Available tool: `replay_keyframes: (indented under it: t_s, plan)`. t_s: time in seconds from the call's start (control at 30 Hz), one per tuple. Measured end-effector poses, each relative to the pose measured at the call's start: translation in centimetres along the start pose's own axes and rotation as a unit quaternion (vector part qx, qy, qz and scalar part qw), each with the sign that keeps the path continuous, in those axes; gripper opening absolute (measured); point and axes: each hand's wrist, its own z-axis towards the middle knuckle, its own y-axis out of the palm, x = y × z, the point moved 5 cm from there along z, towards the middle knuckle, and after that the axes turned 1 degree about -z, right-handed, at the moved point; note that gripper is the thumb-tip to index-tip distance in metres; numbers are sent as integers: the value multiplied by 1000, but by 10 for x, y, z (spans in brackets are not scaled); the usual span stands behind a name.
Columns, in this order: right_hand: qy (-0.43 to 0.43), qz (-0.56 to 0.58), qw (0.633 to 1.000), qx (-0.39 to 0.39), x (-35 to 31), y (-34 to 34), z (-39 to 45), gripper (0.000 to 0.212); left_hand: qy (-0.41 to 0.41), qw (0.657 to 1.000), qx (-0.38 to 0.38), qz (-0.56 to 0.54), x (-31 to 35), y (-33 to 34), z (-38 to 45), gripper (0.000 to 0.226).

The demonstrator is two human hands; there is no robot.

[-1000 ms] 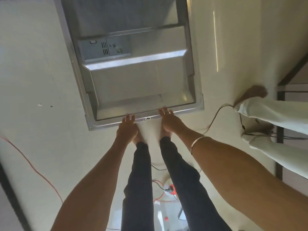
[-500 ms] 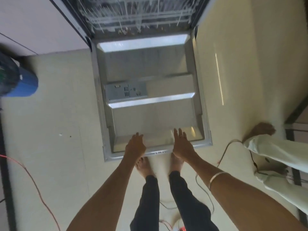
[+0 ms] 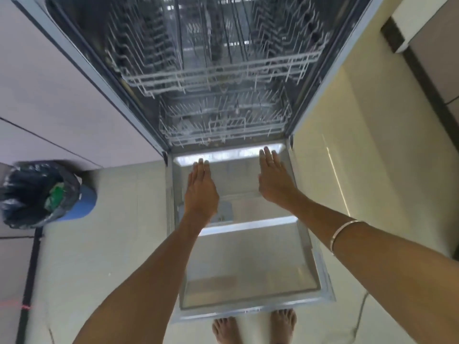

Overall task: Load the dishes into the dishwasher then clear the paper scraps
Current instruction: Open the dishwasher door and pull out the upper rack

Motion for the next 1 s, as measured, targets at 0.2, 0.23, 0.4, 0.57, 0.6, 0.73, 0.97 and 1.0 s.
replay_keyframes:
  t_s: [0.2,0.23,0.4,0.57,0.6,0.73,0.97,1.0]
  plan:
    - [-86,-9,984,157,-41,-114,67,87,83,983,158,42,29,-92,81,68]
    - [-102,-10,975,196,-47,-129,74,90,92,978,179,49,35,-107,93,66]
    - [-105,-60,965,232,-57,-155,109,84,95,970,193,114,48,-149,145,65]
    - [-72,-18,955,286,-63,-174,122,28,18,978,195,73,58,-152,161,33]
    - [-70,-27,955,287,-64,-177,124,21,12,978,198,61,60,-153,161,30]
    - [-46,-88,970,222,-61,-180,134,17,18,979,182,86,58,-154,160,30]
    - [-63,-100,968,220,-58,-160,99,30,-7,979,161,128,57,-144,124,30]
    - [-64,-102,968,218,-57,-158,93,32,-7,979,158,132,55,-143,118,30]
